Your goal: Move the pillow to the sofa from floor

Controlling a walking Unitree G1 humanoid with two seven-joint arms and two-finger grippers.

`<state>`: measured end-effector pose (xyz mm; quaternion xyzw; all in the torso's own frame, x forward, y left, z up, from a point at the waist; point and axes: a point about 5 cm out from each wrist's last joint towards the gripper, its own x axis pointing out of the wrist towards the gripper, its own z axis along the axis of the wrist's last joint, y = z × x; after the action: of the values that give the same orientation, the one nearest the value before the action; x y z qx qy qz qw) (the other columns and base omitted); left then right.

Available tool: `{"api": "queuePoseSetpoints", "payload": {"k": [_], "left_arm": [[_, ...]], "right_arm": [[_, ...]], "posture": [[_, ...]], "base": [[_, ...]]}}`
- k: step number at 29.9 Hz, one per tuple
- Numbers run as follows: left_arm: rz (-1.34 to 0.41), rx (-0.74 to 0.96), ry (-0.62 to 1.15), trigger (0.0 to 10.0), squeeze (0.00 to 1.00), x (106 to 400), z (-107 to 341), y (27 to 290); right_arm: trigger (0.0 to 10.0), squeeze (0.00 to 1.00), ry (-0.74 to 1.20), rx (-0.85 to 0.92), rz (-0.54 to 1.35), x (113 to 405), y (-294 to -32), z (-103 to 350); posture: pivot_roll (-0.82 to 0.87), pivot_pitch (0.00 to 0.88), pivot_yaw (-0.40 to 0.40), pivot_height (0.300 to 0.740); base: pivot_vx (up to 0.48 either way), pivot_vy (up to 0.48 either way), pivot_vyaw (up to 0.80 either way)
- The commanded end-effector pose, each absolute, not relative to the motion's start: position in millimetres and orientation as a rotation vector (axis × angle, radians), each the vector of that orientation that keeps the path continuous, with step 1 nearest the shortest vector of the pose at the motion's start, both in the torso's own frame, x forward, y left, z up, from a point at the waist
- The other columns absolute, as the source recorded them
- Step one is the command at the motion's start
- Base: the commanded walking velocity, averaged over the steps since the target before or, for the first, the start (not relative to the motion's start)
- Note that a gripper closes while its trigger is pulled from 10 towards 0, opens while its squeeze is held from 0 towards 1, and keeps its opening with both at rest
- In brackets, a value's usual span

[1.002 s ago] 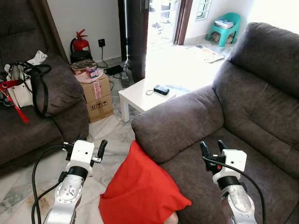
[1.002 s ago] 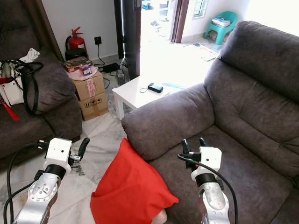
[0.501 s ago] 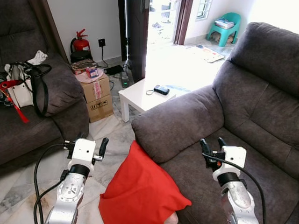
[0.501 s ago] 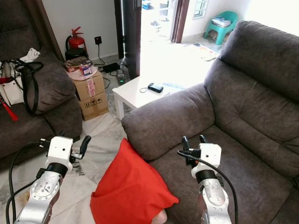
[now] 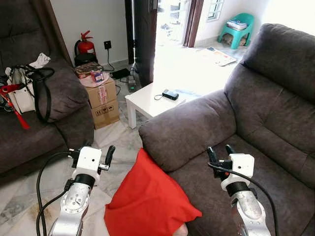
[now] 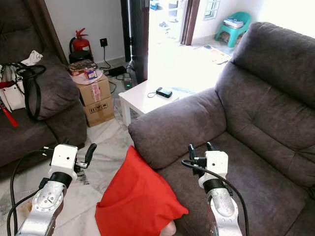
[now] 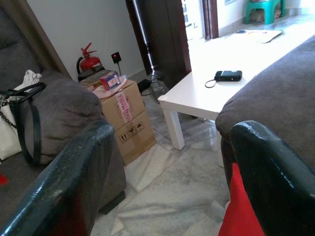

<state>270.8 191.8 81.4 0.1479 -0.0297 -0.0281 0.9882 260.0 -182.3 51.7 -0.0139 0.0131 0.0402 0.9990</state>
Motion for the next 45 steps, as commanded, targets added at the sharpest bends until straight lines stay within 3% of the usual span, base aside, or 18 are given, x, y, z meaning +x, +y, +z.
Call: {"api": "queuePoseSetpoints", "payload": {"k": [1,10,25,45], "left_arm": [[-0.078,0.298,-0.057,10.0,0.0,269.0,80.3,187.2],[-0.082,0.299,-0.058,10.0,0.0,271.2,80.2,183.9],[-0.08,0.298,-0.059,10.0,0.0,273.3,80.1,179.5],[-0.084,0.301,-0.065,10.0,0.0,274.5,81.6,175.6]], "right_arm": [[10.0,0.0,0.023,-0.029,0.077,259.4,-183.7,54.3],[10.0,0.0,0.037,-0.024,0.072,259.0,-185.6,54.0],[10.0,0.0,0.036,-0.027,0.114,260.2,-181.3,55.9],[10.0,0.0,0.049,-0.031,0.134,259.8,-182.4,55.1]], "posture": [[0.0,0.0,-0.046,0.74],[0.0,0.0,-0.051,0.74],[0.01,0.0,-0.061,0.658],[0.01,0.0,-0.071,0.658]], "base": [[0.0,0.0,0.0],[0.0,0.0,0.0],[0.0,0.0,0.0],[0.0,0.0,0.0]]}}
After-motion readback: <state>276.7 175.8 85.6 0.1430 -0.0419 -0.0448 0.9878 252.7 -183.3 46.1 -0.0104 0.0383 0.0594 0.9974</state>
